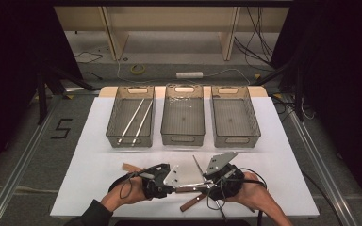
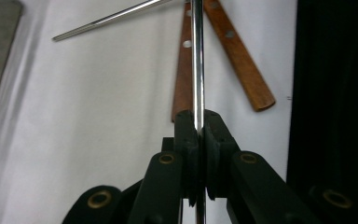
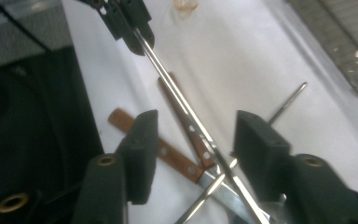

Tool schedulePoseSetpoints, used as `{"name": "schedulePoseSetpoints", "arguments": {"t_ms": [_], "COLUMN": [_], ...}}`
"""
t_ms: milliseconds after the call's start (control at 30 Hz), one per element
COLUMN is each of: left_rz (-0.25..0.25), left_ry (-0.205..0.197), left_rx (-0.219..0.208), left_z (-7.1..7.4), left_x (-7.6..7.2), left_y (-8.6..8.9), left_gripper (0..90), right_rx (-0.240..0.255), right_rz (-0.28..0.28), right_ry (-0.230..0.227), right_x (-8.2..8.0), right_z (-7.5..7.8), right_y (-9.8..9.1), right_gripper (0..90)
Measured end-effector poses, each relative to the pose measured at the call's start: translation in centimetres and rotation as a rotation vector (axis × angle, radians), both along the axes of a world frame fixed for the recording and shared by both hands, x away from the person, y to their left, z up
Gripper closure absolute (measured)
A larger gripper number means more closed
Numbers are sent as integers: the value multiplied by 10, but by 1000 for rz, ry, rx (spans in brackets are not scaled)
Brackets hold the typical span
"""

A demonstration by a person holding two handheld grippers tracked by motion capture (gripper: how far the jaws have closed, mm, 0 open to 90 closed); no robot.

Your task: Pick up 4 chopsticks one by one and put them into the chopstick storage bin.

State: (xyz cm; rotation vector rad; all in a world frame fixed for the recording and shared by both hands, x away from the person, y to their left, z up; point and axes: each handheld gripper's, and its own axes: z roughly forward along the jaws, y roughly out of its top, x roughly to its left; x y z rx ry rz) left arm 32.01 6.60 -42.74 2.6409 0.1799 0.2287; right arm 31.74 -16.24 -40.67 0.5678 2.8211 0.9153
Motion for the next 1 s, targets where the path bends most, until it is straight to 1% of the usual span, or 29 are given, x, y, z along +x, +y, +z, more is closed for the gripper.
{"name": "schedulePoseSetpoints", "arguments": {"t_ms": [33,100,133,167,233,267,333,367,400,433,500,533,567,600,633,667,733,800,833,967,1000], "left_rz": [19,48,61,79,105,120,139,161,180,180,216,225,243,263,274,290,309,329,341,388,407], "left_ry": [3,0,0,1,0,1,-3,2,4,4,4,1,0,2,-4,-6,-10,-26,-29,-44,-44], "left_rx": [-12,-16,-17,-25,-25,-28,-29,-39,-41,-41,-58,-63,-74,-86,-90,-102,-112,-125,-131,-154,-168], "left_z": [0,1,1,2,4,4,5,5,6,6,6,7,7,8,9,10,12,14,14,17,17], "left_x": [1,4,5,5,8,8,10,11,12,12,15,16,17,18,20,21,22,24,25,29,30], "left_y": [1,4,5,6,9,9,11,12,14,14,18,19,21,22,24,26,30,34,36,44,46], "left_gripper": [849,850,850,850,850,850,850,850,850,850,850,850,850,850,850,850,850,850,850,850,850], "right_rx": [12,31,65,77,110,124,139,139,154,164,193,193,203,210,217,219,221,216,212,200,193], "right_rz": [-19,-50,-100,-124,-151,-169,-194,-194,-227,-238,-270,-270,-285,-301,-329,-337,-352,-351,-350,-347,-351], "right_ry": [5,4,-7,-13,-35,-35,-43,-43,-56,-59,-77,-77,-83,-85,-90,-87,-79,-78,-70,-60,-54], "right_x": [1,2,3,3,3,3,1,1,-1,-1,-4,-4,-5,-5,-6,-6,-7,-7,-8,-9,-10], "right_z": [1,2,3,4,6,6,7,7,8,8,8,8,8,7,4,3,0,-1,-4,-8,-11], "right_y": [-1,-3,-4,-5,-8,-9,-10,-10,-12,-12,-16,-16,-17,-19,-22,-24,-25,-26,-26,-25,-25], "right_gripper": [481,444,412,409,410,405,389,389,368,362,342,342,339,335,328,324,315,315,315,313,310]}}
